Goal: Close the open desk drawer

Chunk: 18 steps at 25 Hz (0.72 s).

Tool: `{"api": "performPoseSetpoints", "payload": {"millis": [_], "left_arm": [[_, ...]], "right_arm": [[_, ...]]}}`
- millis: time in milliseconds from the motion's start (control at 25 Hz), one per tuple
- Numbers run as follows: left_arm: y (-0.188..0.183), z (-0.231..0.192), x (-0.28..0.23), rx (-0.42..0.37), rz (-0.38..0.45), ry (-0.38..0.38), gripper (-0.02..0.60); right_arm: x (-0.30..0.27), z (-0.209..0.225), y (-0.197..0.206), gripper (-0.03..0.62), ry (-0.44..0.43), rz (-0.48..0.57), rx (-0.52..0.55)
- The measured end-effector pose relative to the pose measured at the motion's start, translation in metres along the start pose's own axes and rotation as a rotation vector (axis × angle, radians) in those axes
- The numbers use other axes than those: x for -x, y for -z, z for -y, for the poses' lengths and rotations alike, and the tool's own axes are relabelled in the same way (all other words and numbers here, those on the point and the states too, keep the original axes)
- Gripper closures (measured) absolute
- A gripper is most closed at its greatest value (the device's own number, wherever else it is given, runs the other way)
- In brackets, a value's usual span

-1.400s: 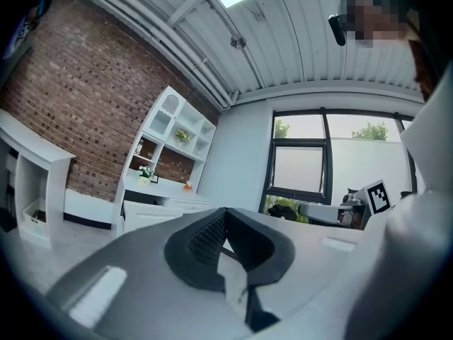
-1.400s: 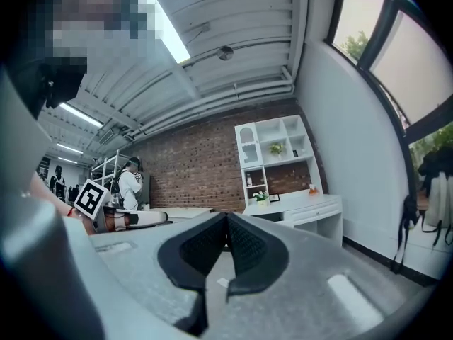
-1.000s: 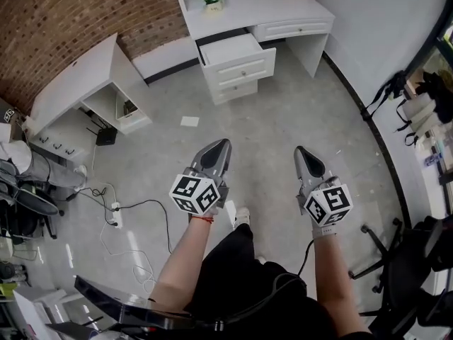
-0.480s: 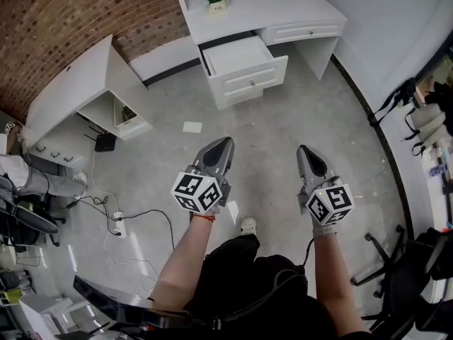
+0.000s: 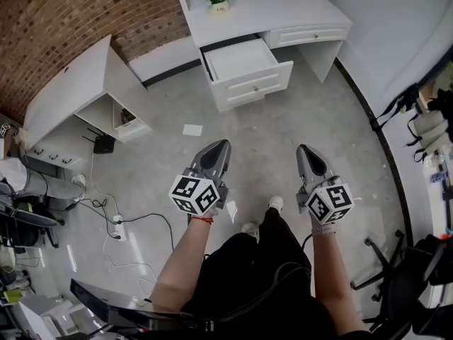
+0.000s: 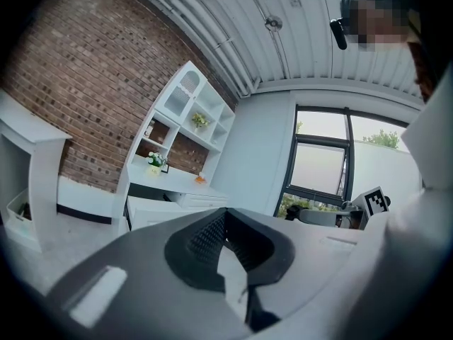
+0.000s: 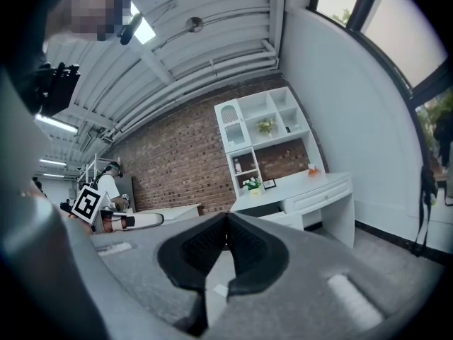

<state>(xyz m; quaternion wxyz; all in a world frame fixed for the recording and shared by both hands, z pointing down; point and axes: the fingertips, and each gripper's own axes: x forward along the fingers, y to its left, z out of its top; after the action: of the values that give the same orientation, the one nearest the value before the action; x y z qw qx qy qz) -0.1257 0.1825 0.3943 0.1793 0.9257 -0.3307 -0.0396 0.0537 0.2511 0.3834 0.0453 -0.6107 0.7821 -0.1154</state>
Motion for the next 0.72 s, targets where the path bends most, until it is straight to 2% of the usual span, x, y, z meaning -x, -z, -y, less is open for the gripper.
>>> {"api": "performPoseSetpoints", "payload": {"millis": [280,480,720], "left_arm": [[0.002,-0.021,-0.025,0.004,0.001,-0.031,0.580],[-0.012,-0.046,-0.055,-0.003,0.007,-0.060,0.580],[-0.013,-0.072,-0.107,0.017,0.003,-0.086,0.580]], "right_arm": [[-0.040,0.019,0.006,0.593,-0.032,-0.004,-0.025],[-0.084,0.031,-0.011,0.594,-0.101,0.034,-0.030],[-0.139,0.064,-0.007,0.592,-0.136,-0.019,-0.002]]}}
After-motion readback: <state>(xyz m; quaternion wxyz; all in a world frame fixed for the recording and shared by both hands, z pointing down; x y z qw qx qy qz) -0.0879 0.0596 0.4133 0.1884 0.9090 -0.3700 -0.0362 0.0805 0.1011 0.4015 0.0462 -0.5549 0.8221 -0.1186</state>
